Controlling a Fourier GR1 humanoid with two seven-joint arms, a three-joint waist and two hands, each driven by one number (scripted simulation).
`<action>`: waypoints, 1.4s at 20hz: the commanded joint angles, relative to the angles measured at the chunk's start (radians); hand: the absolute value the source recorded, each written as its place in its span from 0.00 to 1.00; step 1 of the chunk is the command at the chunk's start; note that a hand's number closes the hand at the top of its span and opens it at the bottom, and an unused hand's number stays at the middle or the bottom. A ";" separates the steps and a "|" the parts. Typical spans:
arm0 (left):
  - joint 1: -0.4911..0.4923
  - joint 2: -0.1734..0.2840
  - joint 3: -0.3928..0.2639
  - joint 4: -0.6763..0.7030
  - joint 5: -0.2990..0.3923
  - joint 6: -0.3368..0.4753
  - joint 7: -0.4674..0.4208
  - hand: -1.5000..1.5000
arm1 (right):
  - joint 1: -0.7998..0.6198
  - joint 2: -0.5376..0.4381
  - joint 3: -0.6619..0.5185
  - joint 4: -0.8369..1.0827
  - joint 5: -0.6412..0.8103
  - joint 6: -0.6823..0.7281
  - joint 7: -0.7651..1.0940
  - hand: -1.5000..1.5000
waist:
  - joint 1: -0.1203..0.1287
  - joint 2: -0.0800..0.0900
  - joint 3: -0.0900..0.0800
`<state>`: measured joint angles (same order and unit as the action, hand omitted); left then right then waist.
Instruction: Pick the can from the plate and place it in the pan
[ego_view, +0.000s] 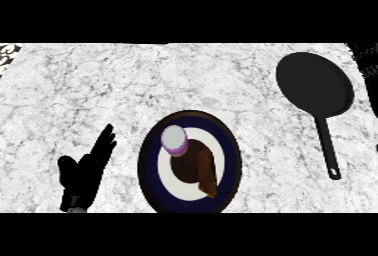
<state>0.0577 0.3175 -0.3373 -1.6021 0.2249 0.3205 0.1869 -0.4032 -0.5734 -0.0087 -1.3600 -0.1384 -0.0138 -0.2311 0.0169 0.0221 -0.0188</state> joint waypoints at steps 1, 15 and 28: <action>-0.018 -0.015 0.018 -0.011 -0.006 0.011 -0.019 0.50 | -0.081 0.067 0.092 0.016 -0.022 0.095 0.028 1.00 | 0.010 -0.019 0.018; -0.241 0.035 0.219 0.022 0.096 -0.076 -0.003 0.50 | -0.352 0.144 0.311 0.309 0.144 0.431 -0.319 0.00 | 0.004 -0.015 0.019; -0.223 0.030 0.248 0.045 0.083 -0.100 -0.017 0.50 | -0.705 0.289 0.489 0.379 0.465 0.407 -0.214 0.00 | 0.010 -0.020 0.017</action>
<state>-0.1723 0.3394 -0.1107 -1.5772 0.2942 0.2485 0.1868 -1.0146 -0.3451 0.4167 -0.9930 0.2299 0.4190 -0.5305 0.0239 0.0030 -0.0006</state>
